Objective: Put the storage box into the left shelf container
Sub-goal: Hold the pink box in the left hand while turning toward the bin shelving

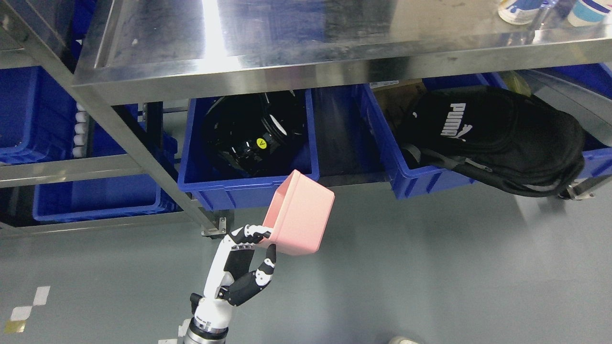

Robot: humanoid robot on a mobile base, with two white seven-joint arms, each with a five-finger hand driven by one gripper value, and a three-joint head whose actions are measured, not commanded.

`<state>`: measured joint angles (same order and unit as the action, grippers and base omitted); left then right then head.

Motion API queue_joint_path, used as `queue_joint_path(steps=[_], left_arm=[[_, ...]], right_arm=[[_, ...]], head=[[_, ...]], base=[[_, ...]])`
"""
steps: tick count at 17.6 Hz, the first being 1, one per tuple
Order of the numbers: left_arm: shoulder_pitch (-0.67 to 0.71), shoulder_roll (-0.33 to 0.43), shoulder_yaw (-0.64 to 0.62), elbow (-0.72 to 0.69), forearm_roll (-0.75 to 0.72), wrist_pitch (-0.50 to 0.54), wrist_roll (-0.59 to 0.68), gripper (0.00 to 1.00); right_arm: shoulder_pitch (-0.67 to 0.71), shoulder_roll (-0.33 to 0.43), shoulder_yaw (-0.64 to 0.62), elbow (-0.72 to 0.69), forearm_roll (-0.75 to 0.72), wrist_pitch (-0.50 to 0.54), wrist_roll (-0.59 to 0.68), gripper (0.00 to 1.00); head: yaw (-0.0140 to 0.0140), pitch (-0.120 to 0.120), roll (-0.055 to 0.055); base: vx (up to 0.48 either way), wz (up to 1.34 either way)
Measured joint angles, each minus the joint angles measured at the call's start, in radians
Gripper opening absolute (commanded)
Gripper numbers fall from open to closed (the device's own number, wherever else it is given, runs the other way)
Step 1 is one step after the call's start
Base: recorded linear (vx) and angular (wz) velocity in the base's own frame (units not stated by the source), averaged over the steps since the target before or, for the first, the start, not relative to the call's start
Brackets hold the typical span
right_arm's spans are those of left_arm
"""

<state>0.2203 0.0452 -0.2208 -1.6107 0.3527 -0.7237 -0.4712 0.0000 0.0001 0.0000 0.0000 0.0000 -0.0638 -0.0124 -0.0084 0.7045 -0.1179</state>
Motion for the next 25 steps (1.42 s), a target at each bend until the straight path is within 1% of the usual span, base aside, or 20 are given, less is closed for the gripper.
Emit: queue_joint_path(steps=[3, 6, 10, 17, 25], left_arm=[[0.019, 0.008, 0.024, 0.004, -0.015, -0.017, -0.009, 0.02], [0.03, 0.012, 0.045, 0.008, -0.017, -0.048, -0.011, 0.02], [0.024, 0.012, 0.053, 0.011, 0.035, -0.06, -0.011, 0.02], [-0.001, 0.005, 0.02, 0.014, 0.15, -0.06, -0.011, 0.02], [-0.014, 0.001, -0.024, 0.016, 0.193, -0.061, -0.011, 0.02]], right_arm=[[0.0, 0.0, 0.0, 0.0, 0.0, 0.0, 0.0, 1.0], [0.0, 0.0, 0.0, 0.0, 0.0, 0.0, 0.0, 1.0], [0.0, 0.0, 0.0, 0.0, 0.0, 0.0, 0.0, 1.0], [0.0, 0.0, 0.0, 0.0, 0.0, 0.0, 0.002, 1.0], [0.0, 0.0, 0.0, 0.0, 0.0, 0.0, 0.0, 1.0]], head=[[0.0, 0.0, 0.0], [0.0, 0.0, 0.0], [0.0, 0.0, 0.0], [0.0, 0.001, 0.0], [0.0, 0.001, 0.0]], base=[[0.055, 0.62], [0.118, 1.13], [0.13, 1.24], [0.164, 1.26], [0.193, 0.89]])
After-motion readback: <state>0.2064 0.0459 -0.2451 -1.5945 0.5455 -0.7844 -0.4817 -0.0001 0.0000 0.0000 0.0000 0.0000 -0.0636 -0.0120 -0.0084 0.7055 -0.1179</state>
